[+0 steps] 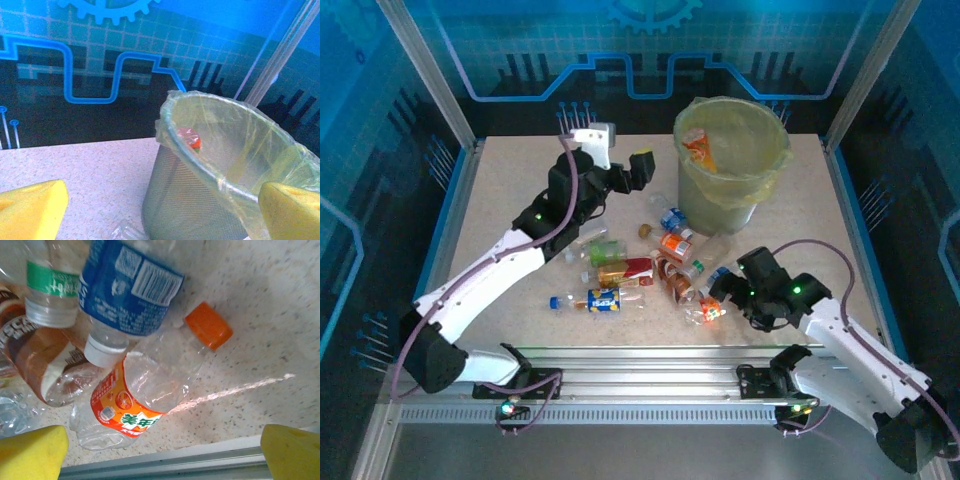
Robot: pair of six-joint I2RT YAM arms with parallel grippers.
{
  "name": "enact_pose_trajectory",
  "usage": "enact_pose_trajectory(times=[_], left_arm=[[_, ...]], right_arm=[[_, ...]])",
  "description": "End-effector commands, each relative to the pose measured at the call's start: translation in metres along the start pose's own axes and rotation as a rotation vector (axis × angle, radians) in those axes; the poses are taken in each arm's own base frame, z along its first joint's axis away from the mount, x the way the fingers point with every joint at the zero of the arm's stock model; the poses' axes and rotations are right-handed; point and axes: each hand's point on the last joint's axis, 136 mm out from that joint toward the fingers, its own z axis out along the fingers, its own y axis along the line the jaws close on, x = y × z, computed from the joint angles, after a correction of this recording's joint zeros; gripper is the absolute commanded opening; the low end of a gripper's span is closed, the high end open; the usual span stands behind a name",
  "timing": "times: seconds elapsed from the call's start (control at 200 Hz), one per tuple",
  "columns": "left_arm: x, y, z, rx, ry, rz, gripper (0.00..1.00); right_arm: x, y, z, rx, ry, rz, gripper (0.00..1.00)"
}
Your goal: Put the plastic bottles in the bin
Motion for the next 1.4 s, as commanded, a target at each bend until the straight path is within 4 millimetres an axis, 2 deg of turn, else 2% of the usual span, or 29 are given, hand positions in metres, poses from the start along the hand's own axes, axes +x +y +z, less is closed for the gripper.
enact_pose_trajectory(times=[0.0,0.175,0.445,0.66,1.011,1.391], left_arm=[[0.002,0.016,-0.015,-0.07,-0.018,-0.017,0.99],[0.023,0.03,-0.018,-0.121,0.031,0.004,0.99],[0.046,0.04,-0.017,-0.145,0.076,-0.003,0.99],[0.05,0.043,-0.014,-0.151,0.084,-0.002,0.99],[0.052,0.045,-0.014,-0.16,0.09,-0.009,0.99],[0.05,0.047,-0.014,-0.166,0.086,-0.01,0.99]], right_arm=[[0.006,0.012,0.008,-0.035,0.013,0.06,0.99],[0.01,0.012,0.019,-0.029,0.033,0.077,0.93],[0.01,0.012,0.027,-0.016,0.037,0.089,0.91],[0.01,0.014,0.036,0.002,0.054,0.077,0.88],[0.02,-0.004,0.048,0.071,0.097,0.084,0.83],[0.018,-0.009,0.06,0.086,0.084,0.109,0.81]])
